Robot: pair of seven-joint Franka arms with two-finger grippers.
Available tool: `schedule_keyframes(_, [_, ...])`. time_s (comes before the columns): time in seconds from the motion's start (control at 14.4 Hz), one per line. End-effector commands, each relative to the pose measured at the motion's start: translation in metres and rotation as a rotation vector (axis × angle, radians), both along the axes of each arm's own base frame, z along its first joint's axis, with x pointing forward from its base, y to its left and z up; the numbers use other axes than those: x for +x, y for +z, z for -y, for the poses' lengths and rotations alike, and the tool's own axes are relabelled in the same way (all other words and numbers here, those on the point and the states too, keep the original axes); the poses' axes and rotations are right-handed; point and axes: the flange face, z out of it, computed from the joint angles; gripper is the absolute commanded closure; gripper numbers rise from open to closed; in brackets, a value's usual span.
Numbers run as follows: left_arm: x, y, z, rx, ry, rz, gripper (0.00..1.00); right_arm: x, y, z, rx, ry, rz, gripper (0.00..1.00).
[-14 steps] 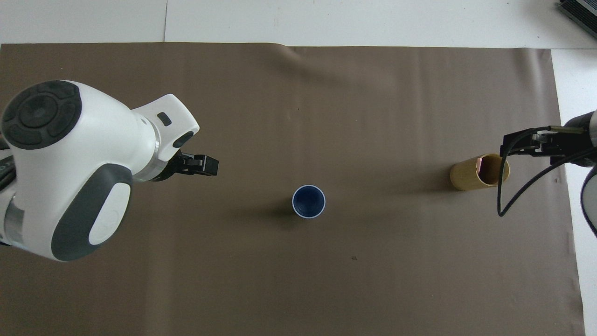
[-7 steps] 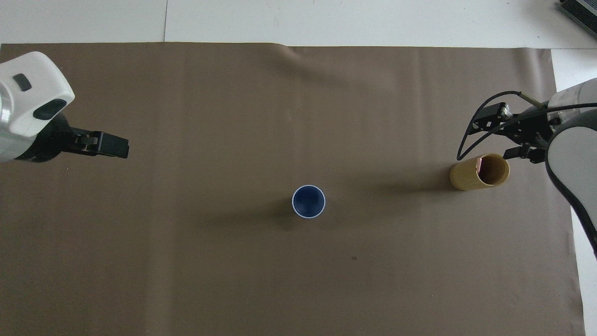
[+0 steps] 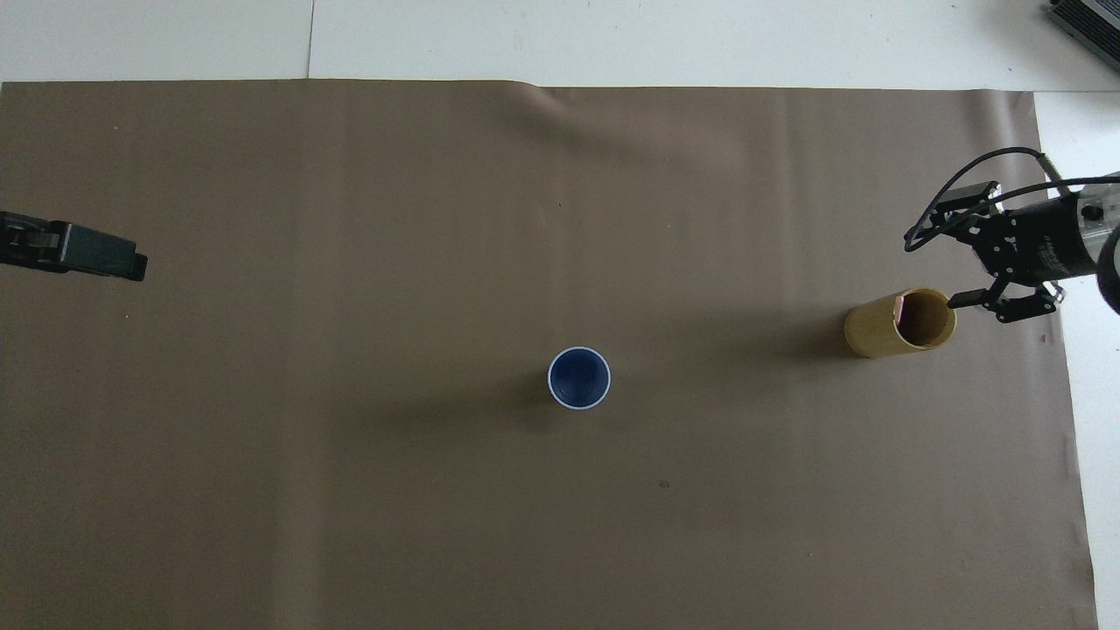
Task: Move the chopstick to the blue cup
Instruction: 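Lower the right gripper into the tan cup and grasp the chopstick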
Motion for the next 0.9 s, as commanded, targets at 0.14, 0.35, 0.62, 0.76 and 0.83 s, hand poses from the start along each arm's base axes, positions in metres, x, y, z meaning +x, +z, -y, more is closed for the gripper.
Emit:
schedule_keyframes(0.14, [-0.008, -0.002, -0.013, 0.018, 0.003, -0.055, 0.0, -0.015, -0.029, 0.014, 0.137, -0.107, -0.1, 0.0])
schedule_keyframes(0.35, [-0.009, -0.003, -0.013, 0.017, 0.011, -0.059, 0.0, -0.023, -0.037, 0.01, 0.148, -0.111, -0.109, 0.0])
schedule_keyframes(0.62, [-0.011, -0.003, -0.014, 0.018, 0.012, -0.071, 0.0, -0.025, -0.037, 0.006, 0.171, -0.111, -0.109, 0.0])
schedule_keyframes(0.76, [-0.017, -0.003, -0.01, 0.02, 0.002, -0.088, 0.0, -0.028, -0.037, 0.005, 0.176, -0.107, -0.109, 0.23])
schedule_keyframes(0.83, [-0.017, -0.003, -0.009, 0.02, -0.001, -0.088, 0.0, -0.029, -0.038, 0.006, 0.179, -0.098, -0.111, 0.38])
